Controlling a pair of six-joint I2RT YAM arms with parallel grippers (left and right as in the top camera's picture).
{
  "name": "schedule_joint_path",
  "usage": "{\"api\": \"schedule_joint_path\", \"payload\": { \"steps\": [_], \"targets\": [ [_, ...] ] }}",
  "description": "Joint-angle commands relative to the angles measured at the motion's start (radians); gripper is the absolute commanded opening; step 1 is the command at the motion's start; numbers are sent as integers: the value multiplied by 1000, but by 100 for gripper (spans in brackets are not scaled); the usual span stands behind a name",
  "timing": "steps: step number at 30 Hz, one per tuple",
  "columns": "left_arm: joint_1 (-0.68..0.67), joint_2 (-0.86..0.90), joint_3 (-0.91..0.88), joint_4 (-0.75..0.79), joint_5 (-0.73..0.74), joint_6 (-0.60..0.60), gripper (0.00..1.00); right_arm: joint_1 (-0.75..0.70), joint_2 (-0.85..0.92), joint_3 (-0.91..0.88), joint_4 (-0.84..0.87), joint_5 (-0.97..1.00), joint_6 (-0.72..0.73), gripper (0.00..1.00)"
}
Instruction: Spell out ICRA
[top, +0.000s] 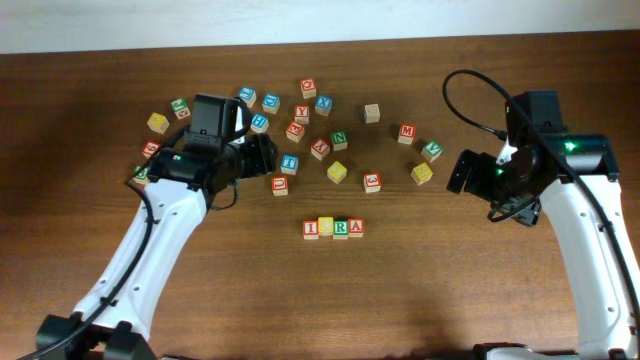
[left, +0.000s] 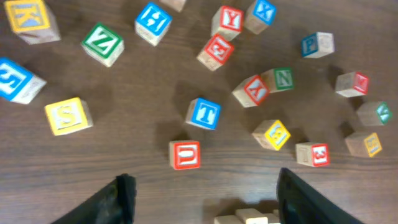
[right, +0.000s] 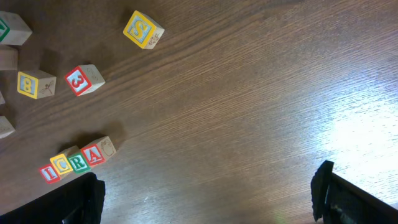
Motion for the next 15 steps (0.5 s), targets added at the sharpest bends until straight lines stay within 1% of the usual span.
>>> {"api": "schedule_joint_path", "payload": {
  "steps": [1,2,4,5,6,7,9,12,15],
  "targets": [
    [-45,6,12,4,38,-54,39,-3,-12,13,0,8,-3,98],
    [-79,30,12,8,34,-58,28,-3,-12,13,0,8,-3,98],
    [-128,79,12,20,4,-62,17,-3,-12,13,0,8,-3,98],
    [-154,115,12,23,5,-100,9,-3,-12,13,0,8,-3,99],
    [-178,148,12,23,5,-153,6,-3,-12,13,0,8,-3,98],
    [-195,171,12,27,5,-175,6,-3,-12,13,0,8,-3,98],
    [-237,227,12,42,5,-177,6,-3,-12,13,0,8,-3,98],
    [-299,319,12,77,5,-178,0,-3,-12,13,0,8,-3,98],
    [-332,362,12,118,5,-193,0,-3,-12,13,0,8,-3,98]
  ]
}}
